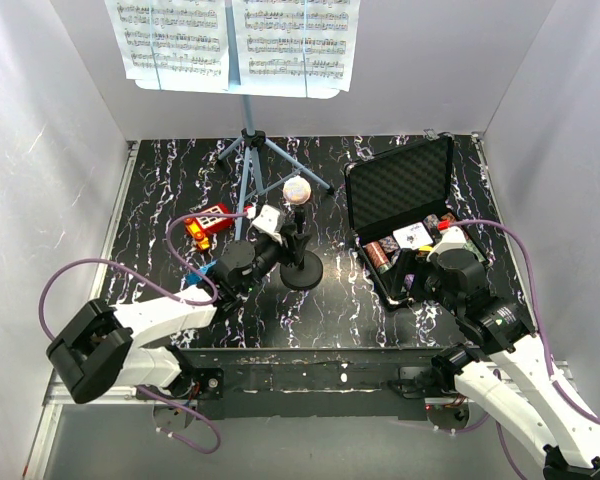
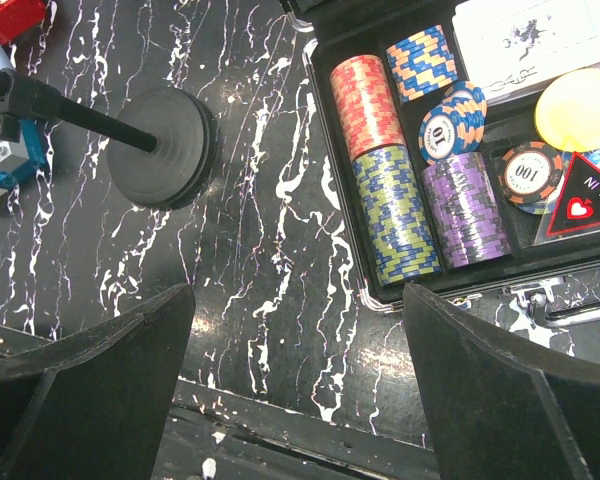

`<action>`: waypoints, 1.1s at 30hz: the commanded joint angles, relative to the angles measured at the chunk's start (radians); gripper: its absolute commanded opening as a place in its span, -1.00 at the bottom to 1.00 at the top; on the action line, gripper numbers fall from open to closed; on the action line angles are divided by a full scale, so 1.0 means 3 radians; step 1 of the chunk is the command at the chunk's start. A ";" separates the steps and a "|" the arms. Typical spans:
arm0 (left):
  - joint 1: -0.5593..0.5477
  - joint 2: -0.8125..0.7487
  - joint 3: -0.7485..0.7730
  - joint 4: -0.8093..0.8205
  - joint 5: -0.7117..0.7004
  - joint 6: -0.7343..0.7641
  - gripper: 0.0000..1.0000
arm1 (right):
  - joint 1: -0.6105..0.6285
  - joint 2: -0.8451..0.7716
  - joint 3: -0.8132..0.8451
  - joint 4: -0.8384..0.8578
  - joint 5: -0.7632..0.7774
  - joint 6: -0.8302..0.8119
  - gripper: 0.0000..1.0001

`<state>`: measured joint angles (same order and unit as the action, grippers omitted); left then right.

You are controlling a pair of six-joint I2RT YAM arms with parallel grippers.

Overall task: Pack up the instrument practice props
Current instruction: Adjust the microphone stand at the center of the board.

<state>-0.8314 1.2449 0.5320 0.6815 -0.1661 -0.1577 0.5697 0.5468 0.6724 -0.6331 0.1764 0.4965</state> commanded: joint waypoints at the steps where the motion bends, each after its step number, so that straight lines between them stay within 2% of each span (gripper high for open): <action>1: -0.0015 0.0150 0.0062 0.0141 -0.0065 0.0004 -0.18 | 0.0003 -0.0028 0.0034 0.0029 0.0031 -0.0008 0.86; 7: -0.0015 0.0273 0.0062 0.0331 -0.0152 -0.0026 -0.33 | 0.0003 -0.0033 0.0024 0.0029 0.0020 -0.0008 0.86; 17: -0.0015 0.0396 0.0144 0.0505 -0.0121 -0.0052 -0.35 | 0.0008 0.0013 0.0004 0.0055 0.0015 -0.0014 0.86; 29: -0.0015 0.0355 0.0109 0.0515 -0.0101 -0.0057 -0.77 | 0.0008 0.0049 -0.0002 0.0060 0.0015 -0.0014 0.86; 33: -0.0015 0.0258 0.0093 0.0408 -0.0045 -0.0032 -1.00 | 0.0013 0.0044 0.0004 0.0060 0.0010 -0.0014 0.86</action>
<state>-0.8314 1.3666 0.5438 0.8139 -0.1959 -0.1562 0.5697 0.5610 0.6724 -0.6331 0.1764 0.4969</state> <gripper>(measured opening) 0.196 0.929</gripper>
